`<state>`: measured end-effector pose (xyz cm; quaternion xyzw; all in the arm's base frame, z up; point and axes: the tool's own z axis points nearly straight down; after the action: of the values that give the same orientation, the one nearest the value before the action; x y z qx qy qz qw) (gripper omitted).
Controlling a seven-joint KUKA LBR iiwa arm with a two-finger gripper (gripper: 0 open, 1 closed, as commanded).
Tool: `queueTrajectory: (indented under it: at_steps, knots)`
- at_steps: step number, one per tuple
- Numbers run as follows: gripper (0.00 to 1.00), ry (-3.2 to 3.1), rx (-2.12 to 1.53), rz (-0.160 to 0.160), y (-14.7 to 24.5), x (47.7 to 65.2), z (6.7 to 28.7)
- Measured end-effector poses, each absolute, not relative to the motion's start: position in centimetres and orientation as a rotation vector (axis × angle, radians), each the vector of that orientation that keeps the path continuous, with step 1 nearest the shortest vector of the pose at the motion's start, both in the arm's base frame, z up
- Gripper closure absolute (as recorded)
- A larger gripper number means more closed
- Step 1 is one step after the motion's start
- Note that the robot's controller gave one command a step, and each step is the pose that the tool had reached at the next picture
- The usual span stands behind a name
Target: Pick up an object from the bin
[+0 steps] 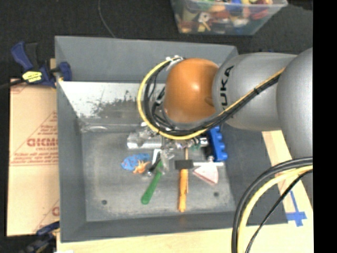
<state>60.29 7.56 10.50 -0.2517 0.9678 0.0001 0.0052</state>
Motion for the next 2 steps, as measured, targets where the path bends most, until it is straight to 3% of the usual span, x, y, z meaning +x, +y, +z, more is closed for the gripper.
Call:
queueTrajectory:
  at_steps: [1, 2]
  knots:
    - [0.00, 3.120, -0.037, 0.021, 5.4, 59.7, 7.6]
    - [1.00, 3.012, -0.803, 0.003, 3.2, 62.6, 7.6]
